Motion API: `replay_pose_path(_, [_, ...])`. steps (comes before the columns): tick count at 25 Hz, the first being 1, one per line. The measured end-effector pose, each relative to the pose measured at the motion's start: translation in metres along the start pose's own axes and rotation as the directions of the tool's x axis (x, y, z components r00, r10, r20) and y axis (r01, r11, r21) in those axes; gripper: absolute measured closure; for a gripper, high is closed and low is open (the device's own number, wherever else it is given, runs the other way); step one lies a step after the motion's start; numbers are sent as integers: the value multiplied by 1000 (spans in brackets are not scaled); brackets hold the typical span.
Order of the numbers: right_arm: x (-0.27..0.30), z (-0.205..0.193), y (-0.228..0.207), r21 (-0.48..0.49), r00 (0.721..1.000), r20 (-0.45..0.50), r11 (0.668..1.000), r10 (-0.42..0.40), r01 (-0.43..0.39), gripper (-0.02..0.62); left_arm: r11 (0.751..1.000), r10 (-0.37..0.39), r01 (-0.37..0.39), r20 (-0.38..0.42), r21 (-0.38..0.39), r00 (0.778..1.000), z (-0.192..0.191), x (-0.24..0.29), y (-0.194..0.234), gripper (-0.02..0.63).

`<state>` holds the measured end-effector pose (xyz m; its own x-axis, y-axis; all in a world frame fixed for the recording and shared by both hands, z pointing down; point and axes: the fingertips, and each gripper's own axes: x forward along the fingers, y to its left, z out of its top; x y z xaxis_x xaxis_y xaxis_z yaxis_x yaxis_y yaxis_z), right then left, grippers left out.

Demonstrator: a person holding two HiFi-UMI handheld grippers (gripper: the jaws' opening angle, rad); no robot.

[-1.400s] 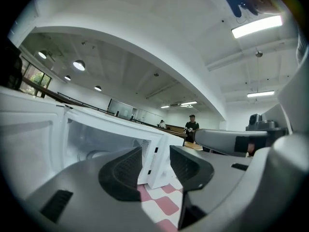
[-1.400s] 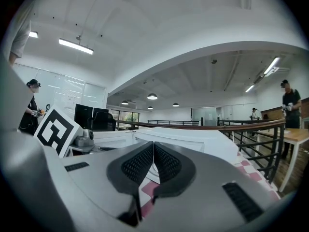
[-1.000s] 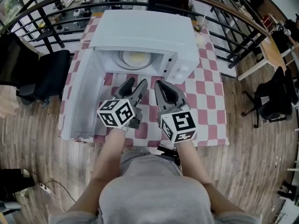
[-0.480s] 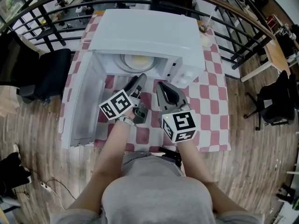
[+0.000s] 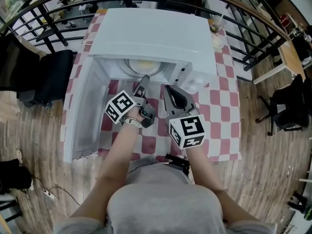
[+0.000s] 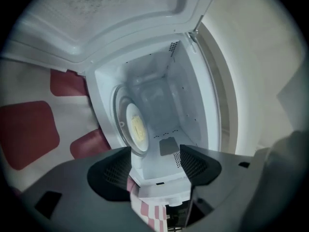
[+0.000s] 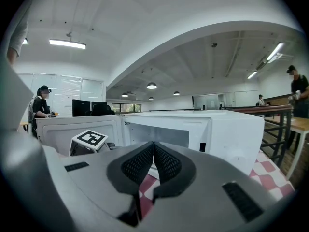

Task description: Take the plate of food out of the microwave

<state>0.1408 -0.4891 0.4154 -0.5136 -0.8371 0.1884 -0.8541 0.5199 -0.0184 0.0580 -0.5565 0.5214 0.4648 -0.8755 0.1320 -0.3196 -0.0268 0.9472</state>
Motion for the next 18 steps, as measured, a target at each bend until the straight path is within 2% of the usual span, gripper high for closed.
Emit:
replay_pose_path(4, [6,-6,-2,8,1000,-12,1000,4,-4,569,991,91,-89,13,-95,996,0,6,26,264])
replay_pose_path(9, [14,-11,-7,21,1000,-22,1000,9,-8,569,968,175,-167,25,-188,984,-3,17,52,250])
replay_pose_path(18, [25,-24,-13,36,998,-53,999,21,-19,569,939,259,-242,40,-244,965,-2,38,70,250])
